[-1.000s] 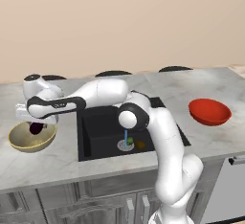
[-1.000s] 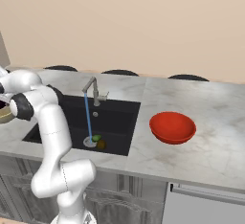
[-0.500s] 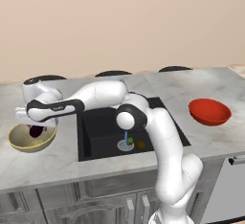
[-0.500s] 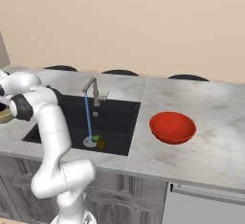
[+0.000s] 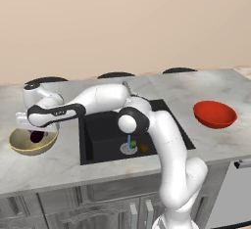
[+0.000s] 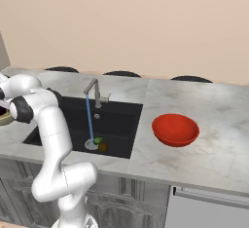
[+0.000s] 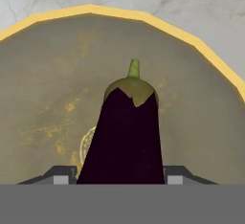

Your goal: Pick the avocados from the sink and place them in one bowl. Place the eggplant in the other bowl. Then turn off the sink faucet.

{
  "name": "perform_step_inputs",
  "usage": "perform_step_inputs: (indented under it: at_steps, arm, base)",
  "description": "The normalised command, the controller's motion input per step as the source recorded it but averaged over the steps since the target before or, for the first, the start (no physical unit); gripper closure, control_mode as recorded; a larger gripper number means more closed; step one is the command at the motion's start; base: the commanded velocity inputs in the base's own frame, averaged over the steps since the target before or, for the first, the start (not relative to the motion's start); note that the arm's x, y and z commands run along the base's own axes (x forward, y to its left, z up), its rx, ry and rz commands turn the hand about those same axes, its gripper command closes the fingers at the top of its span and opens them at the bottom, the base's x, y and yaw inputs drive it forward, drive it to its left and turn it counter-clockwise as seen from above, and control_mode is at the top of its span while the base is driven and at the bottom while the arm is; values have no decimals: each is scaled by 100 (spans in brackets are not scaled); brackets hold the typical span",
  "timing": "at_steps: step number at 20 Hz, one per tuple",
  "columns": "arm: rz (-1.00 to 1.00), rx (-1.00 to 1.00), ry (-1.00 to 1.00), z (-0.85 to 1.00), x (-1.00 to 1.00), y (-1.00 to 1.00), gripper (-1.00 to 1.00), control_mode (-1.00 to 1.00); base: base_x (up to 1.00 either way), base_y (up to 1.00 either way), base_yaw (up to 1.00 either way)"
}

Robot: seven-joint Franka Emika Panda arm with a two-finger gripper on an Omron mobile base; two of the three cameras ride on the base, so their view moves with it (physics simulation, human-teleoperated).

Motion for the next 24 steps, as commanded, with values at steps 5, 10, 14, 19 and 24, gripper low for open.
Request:
perform_step_inputs:
  at_steps: [5, 10, 14, 19, 24]
  arm:
    - [0, 0, 0, -3, 0, 0, 100, -100]
    - [0, 0, 0, 0, 0, 0, -100, -100]
    - [-1, 0, 0, 7, -2, 0, -100, -100]
    - [0, 0, 6, 16, -2, 0, -100, -100]
    - [0, 0, 0, 42, -18, -3, -100, -100]
  base:
    - [0, 0, 0]
    - [0, 0, 0]
    - [0, 0, 0]
    - [0, 0, 0]
    - [0, 0, 0]
